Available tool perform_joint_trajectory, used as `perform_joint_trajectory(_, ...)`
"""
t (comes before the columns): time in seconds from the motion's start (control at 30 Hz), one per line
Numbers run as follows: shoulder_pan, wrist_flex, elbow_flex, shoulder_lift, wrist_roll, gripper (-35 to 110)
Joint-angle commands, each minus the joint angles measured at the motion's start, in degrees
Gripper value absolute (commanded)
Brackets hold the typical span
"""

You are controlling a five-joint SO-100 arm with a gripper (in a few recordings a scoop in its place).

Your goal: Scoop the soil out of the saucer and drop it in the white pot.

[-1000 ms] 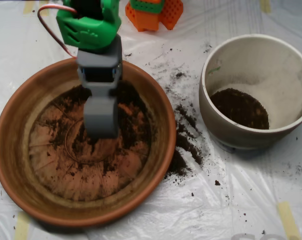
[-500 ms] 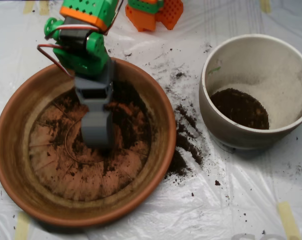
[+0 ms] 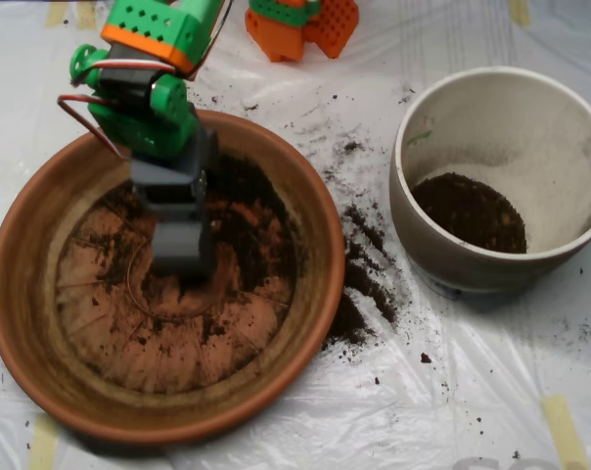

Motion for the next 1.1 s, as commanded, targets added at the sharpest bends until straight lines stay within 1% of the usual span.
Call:
perform_joint_trajectory(0.0, -0.5, -0.4, 4.7, 5.6, -0.2, 19)
perform_joint_trajectory(0.23, -5.3, -1.4, 12.2, 11.3, 1.8, 17)
perform_joint_trajectory(0.47, -11.0, 1.9, 11.8, 10.7, 4.7, 15)
perform_joint_trajectory(0.57, -12.1, 5.0, 9.5, 9.5, 5.4, 14)
perform_joint_trajectory(0.8, -7.8, 8.1, 6.2, 9.1, 4.7, 15)
perform_joint_trajectory(0.93, -6.2, 6.9, 7.6, 8.3, 2.7, 16)
perform_joint_trajectory(1.07, -4.7, 5.7, 6.7, 6.6, 1.2, 22)
